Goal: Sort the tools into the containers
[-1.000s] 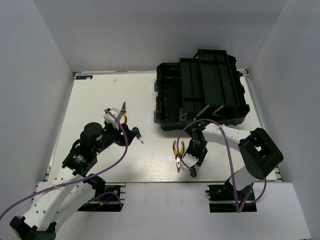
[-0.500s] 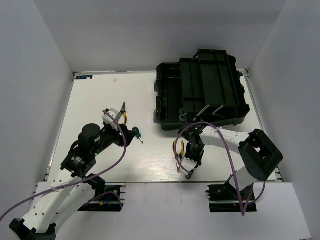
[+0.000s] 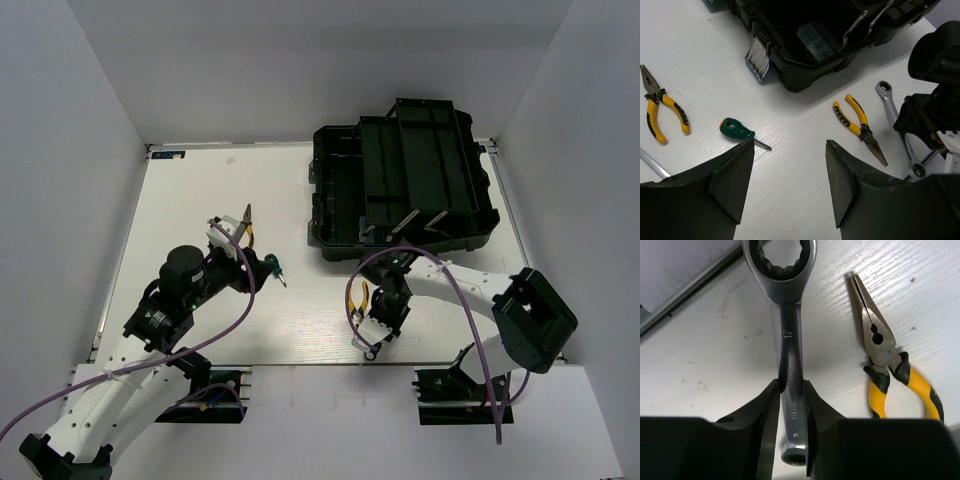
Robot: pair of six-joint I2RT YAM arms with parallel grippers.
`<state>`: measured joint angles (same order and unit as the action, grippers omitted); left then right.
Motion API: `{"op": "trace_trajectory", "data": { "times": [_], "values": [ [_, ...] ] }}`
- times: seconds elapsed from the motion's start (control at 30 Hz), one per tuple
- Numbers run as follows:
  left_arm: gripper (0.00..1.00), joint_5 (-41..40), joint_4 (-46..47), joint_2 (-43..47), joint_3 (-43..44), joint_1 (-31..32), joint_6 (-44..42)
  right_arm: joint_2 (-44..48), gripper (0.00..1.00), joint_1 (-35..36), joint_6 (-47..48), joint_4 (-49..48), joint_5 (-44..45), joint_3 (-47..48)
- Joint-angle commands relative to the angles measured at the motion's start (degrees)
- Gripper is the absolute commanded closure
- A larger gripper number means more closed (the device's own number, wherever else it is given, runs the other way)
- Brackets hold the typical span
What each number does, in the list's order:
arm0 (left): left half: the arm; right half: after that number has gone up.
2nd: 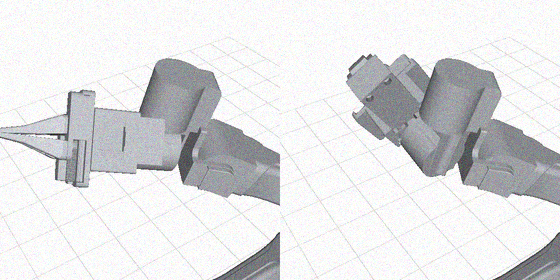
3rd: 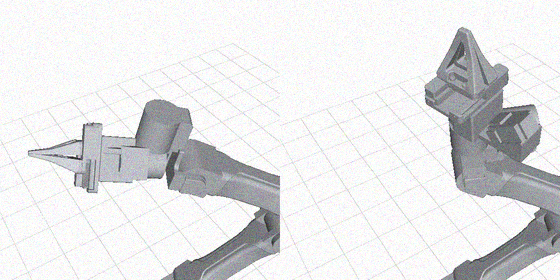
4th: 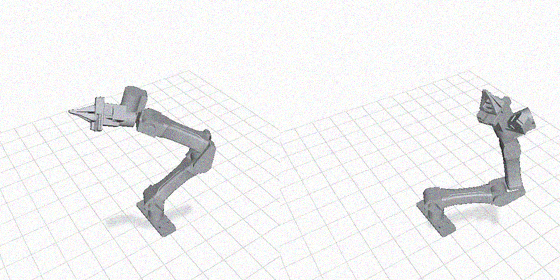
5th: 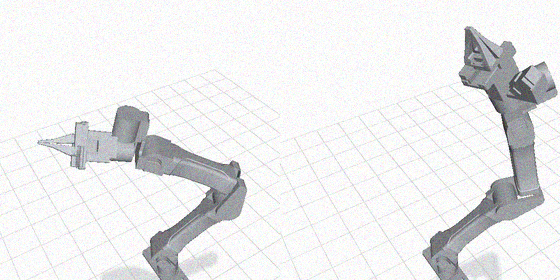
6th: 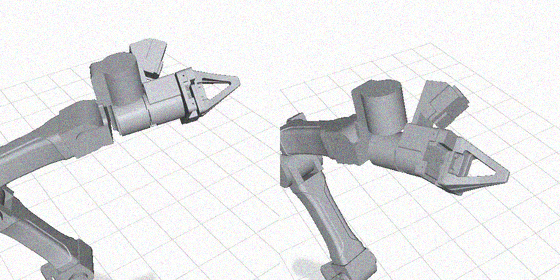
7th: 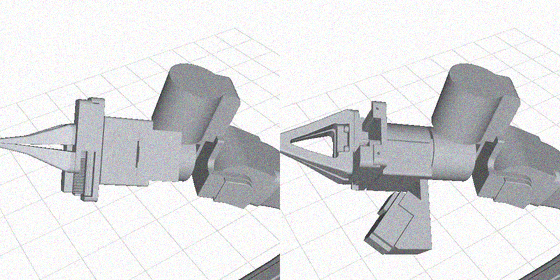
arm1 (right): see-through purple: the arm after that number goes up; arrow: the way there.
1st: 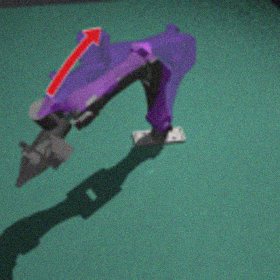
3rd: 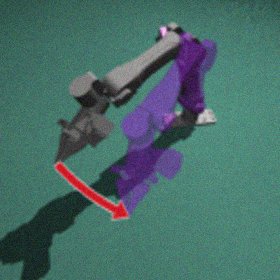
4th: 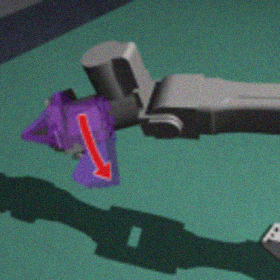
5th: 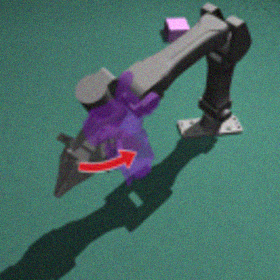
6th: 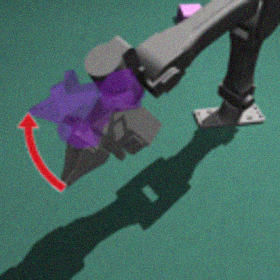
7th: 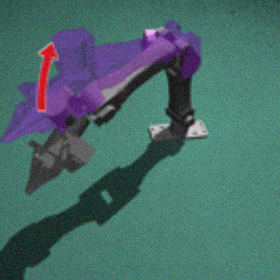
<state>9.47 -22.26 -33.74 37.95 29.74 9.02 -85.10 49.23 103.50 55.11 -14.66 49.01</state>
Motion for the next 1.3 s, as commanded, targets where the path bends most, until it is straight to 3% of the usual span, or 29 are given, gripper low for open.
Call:
{"op": "trace_trajectory", "data": {
  "times": [0.0,0.53,0.7,1.27],
  "values": [
    [0.31,0.5,0.9,-0.1,-0.2,-0.3,-0.1,3.9,1.00,0.1,-3.7,4.6,-2.0,2.6],
    [0.31,0.0,0.9,-1.2,-0.7,-0.3,-0.1,9.2,1.00,0.1,-18.2,4.2,-2.3,7.2],
    [0.31,0.0,0.9,-1.8,-0.7,-0.3,-0.1,8.6,1.00,0.1,-28.3,4.1,-2.2,12.2],
    [0.31,0.0,0.9,-2.8,-0.7,-0.3,-0.1,-2.9,1.00,0.2,-57.3,11.7,3.3,47.0]
  ]
}}
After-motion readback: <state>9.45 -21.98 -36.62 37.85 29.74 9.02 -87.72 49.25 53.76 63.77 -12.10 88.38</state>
